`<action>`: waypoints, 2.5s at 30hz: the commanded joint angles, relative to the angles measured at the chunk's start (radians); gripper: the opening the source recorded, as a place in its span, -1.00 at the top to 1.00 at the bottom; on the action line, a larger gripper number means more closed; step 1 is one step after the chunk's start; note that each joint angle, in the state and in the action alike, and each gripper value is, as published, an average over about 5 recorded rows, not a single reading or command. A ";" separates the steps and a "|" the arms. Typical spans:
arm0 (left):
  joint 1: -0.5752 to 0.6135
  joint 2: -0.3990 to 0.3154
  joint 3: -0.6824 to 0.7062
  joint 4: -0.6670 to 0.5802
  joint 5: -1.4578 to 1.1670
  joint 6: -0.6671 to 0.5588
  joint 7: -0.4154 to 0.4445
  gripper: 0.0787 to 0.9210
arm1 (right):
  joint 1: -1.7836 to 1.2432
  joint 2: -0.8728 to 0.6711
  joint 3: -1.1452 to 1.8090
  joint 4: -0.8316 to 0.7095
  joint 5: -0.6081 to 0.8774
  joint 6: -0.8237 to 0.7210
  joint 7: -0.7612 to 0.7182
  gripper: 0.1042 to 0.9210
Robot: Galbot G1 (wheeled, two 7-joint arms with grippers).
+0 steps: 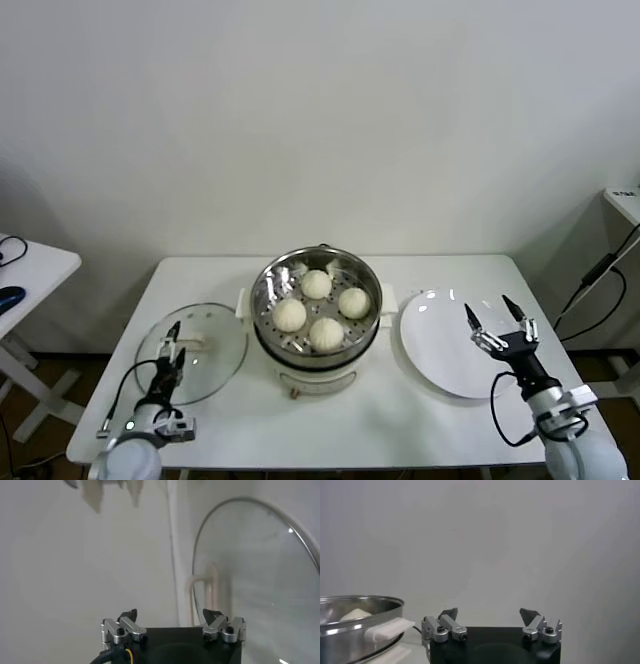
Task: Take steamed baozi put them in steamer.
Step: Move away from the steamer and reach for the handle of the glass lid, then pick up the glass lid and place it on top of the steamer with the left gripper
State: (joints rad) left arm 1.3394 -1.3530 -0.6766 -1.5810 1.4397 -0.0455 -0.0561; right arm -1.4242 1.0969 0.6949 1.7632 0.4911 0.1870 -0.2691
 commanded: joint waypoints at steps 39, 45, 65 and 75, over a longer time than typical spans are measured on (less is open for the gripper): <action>-0.196 0.006 0.030 0.232 -0.012 -0.010 -0.062 -0.71 | 0.009 0.058 0.036 -0.060 -0.055 0.016 -0.071 -0.76; -0.183 0.015 0.031 0.194 -0.038 -0.008 -0.051 -0.32 | 0.017 0.061 0.033 -0.070 -0.057 0.017 -0.076 -0.76; -0.202 -0.003 0.038 0.238 -0.034 -0.021 -0.054 0.84 | 0.031 0.079 0.036 -0.080 -0.065 0.024 -0.090 -0.76; -0.110 0.003 0.029 0.031 -0.073 0.076 -0.073 0.84 | 0.038 0.069 0.036 -0.087 -0.063 0.024 -0.090 -0.76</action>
State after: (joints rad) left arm 1.1644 -1.3538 -0.6453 -1.3918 1.3913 -0.0461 -0.1133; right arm -1.3872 1.1706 0.7317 1.6776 0.4268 0.2111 -0.3591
